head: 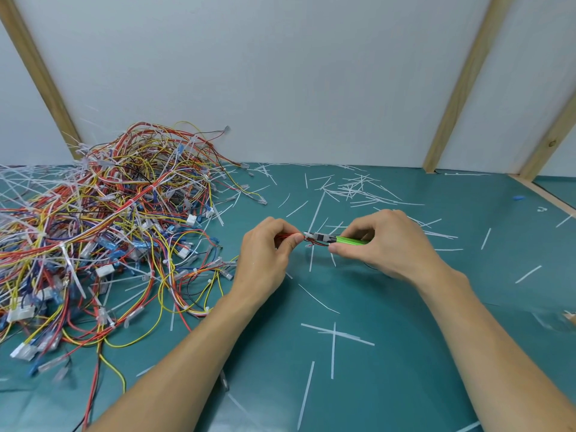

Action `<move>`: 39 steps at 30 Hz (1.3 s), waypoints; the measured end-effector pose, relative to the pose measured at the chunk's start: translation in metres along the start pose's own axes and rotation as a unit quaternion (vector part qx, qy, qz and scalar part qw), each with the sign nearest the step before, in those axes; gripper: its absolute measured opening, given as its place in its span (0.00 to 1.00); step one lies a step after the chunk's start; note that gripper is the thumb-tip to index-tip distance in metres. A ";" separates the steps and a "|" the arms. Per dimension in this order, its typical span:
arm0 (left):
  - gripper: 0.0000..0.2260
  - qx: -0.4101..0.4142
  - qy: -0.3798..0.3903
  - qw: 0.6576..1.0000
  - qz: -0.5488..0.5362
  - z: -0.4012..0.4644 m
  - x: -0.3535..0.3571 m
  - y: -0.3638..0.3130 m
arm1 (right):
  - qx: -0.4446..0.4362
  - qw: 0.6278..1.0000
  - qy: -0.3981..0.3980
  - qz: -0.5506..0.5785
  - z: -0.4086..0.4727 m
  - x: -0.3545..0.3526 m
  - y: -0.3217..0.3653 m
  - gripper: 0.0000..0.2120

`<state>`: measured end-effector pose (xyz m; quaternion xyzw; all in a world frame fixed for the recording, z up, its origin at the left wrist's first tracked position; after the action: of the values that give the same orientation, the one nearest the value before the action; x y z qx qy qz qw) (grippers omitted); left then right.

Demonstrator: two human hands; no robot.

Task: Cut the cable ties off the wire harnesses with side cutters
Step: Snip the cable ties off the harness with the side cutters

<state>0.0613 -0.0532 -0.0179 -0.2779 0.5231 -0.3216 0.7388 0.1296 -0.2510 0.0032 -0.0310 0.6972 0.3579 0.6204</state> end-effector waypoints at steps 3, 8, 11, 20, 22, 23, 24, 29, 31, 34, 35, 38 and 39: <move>0.03 0.005 -0.001 1.000 0.002 0.000 0.000 -0.002 | -0.005 1.000 0.010 0.004 0.000 0.002 0.001 0.12; 0.03 0.008 0.000 1.000 0.003 -0.001 0.000 -0.003 | -0.010 0.999 0.023 0.026 0.000 0.004 0.002 0.16; 0.03 0.009 0.002 1.000 0.001 -0.001 0.000 -0.003 | -0.007 0.999 0.036 0.036 0.000 0.006 0.003 0.18; 0.04 0.011 -0.006 1.000 -0.008 -0.001 -0.001 -0.004 | -0.001 0.996 0.037 0.078 0.000 0.008 0.001 0.19; 0.04 0.010 -0.009 1.000 -0.017 -0.002 -0.002 -0.003 | -0.016 0.994 0.012 0.109 -0.001 0.004 0.002 0.18; 0.04 0.007 -0.011 1.000 -0.021 -0.002 -0.003 -0.003 | -0.024 0.991 -0.014 0.134 -0.002 0.000 0.002 0.17; 0.05 0.004 -0.013 1.000 -0.025 -0.002 -0.003 -0.002 | -0.029 0.985 -0.049 0.164 -0.004 -0.006 0.001 0.17; 0.06 -0.018 -0.025 0.997 -0.070 -0.001 -0.007 0.003 | 0.001 0.915 -0.198 0.352 -0.014 -0.031 -0.025 0.19; 0.06 -0.034 -0.032 0.995 -0.092 -0.001 -0.009 0.007 | 0.029 0.884 -0.210 0.418 -0.015 -0.032 -0.039 0.21; 0.08 -0.067 -0.051 0.989 -0.119 -0.001 -0.014 0.018 | 0.073 0.839 -0.212 0.495 -0.015 -0.026 -0.054 0.22; 0.09 -0.076 -0.060 0.988 -0.124 -0.002 -0.016 0.021 | 0.085 0.829 -0.209 0.512 -0.015 -0.024 -0.058 0.22; 0.10 -0.091 -0.076 0.982 -0.149 -0.002 -0.020 0.027 | 0.115 0.819 -0.183 0.532 -0.013 -0.014 -0.064 0.19; 0.10 -0.097 -0.078 0.979 -0.159 -0.003 -0.020 0.030 | 0.122 0.822 -0.171 0.530 -0.012 -0.011 -0.064 0.16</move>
<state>0.0593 -0.0190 -0.0287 -0.4521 0.4414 -0.3603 0.6863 0.1534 -0.3090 -0.0169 0.4809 0.5265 0.5431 0.4433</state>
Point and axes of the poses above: each hand's wrist, its own z-axis towards the middle knuckle, its own x-axis out of the palm, y = z × x, the point moved 10 cm from there along z, towards the middle knuckle, and after that the axes turned 15 degrees about y, right-handed, at the moved point
